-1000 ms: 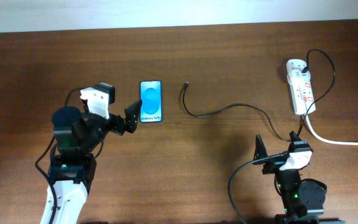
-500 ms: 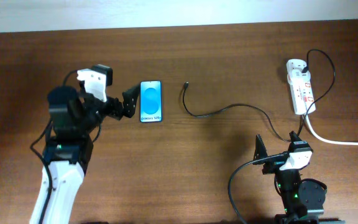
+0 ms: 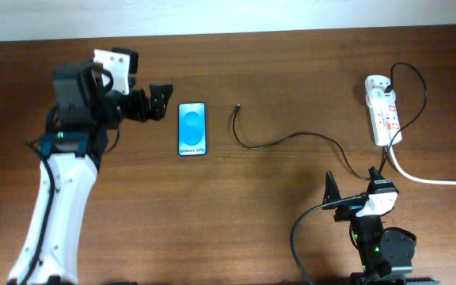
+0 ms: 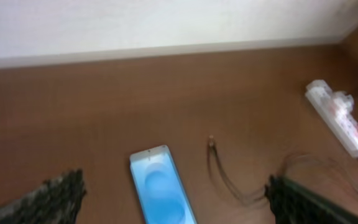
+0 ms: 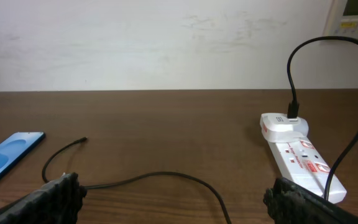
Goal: Plug charger to phone and switch on socket
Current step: 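Reach the left gripper forward over the blue phone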
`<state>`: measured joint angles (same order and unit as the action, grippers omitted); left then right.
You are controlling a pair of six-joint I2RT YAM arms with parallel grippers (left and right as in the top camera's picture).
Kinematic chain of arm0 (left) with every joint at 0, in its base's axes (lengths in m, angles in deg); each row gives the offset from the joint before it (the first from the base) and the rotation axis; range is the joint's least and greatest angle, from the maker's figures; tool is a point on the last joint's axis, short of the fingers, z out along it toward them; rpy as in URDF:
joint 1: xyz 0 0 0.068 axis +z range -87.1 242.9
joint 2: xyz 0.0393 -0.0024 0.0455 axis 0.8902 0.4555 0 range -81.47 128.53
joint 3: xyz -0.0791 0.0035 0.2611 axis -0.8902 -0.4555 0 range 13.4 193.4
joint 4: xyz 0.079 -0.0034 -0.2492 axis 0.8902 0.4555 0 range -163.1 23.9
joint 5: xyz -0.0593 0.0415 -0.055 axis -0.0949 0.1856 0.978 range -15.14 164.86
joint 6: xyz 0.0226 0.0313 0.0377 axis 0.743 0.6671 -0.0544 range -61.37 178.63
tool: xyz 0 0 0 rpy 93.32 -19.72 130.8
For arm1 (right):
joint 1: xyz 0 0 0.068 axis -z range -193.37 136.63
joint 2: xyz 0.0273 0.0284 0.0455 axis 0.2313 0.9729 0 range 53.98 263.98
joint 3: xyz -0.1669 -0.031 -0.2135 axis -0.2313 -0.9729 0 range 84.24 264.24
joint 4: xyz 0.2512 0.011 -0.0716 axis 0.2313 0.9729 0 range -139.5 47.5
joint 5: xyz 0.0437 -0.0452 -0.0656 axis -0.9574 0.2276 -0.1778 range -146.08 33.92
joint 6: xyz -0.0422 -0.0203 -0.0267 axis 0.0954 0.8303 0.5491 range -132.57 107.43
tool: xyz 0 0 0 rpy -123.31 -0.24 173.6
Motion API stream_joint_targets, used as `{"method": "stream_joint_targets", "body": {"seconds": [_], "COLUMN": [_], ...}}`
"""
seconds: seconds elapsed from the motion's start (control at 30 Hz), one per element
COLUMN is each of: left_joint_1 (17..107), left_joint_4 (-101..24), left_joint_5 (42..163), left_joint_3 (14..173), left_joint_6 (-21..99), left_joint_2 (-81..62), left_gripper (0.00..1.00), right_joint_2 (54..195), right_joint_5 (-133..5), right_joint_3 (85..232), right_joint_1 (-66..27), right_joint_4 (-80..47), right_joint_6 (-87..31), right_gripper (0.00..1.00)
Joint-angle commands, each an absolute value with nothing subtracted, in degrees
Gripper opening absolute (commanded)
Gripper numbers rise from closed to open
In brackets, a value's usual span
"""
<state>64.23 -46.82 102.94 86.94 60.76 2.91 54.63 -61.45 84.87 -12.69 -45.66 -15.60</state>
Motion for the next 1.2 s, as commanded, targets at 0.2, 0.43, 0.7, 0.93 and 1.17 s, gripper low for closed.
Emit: {"method": "stream_joint_targets", "body": {"seconds": [0.2, 0.43, 0.7, 0.93, 1.17], "left_joint_1": [64.2, 55.2, 51.2, 51.1, 50.3], "left_joint_4": [-36.7, -35.3, -13.5, -10.1, -10.9], "left_joint_5": [103.1, 85.7, 80.5, 80.7, 81.4], "left_joint_3": [94.7, 99.4, 123.7, 125.5, 125.0], "left_joint_6": [67.4, 58.1, 54.1, 54.1, 53.4], "left_joint_2": [9.6, 15.4, 33.7, 40.7, 45.3], "left_gripper": [0.99, 1.0, 0.99, 0.99, 0.99], "right_joint_2": [54.2, 54.2, 54.2, 54.2, 54.2], "right_joint_5": [-61.4, -61.4, -61.4, -61.4, -61.4], "right_joint_3": [84.6, 84.6, 84.6, 84.6, 84.6], "right_joint_1": [-13.0, -13.0, -13.0, -13.0, -13.0], "right_joint_4": [-45.4, -45.4, -45.4, -45.4, -45.4], "right_joint_6": [-15.9, -15.9, -15.9, -15.9, -15.9], "right_gripper": [0.98, 0.99, 0.98, 0.98, 0.98]}}
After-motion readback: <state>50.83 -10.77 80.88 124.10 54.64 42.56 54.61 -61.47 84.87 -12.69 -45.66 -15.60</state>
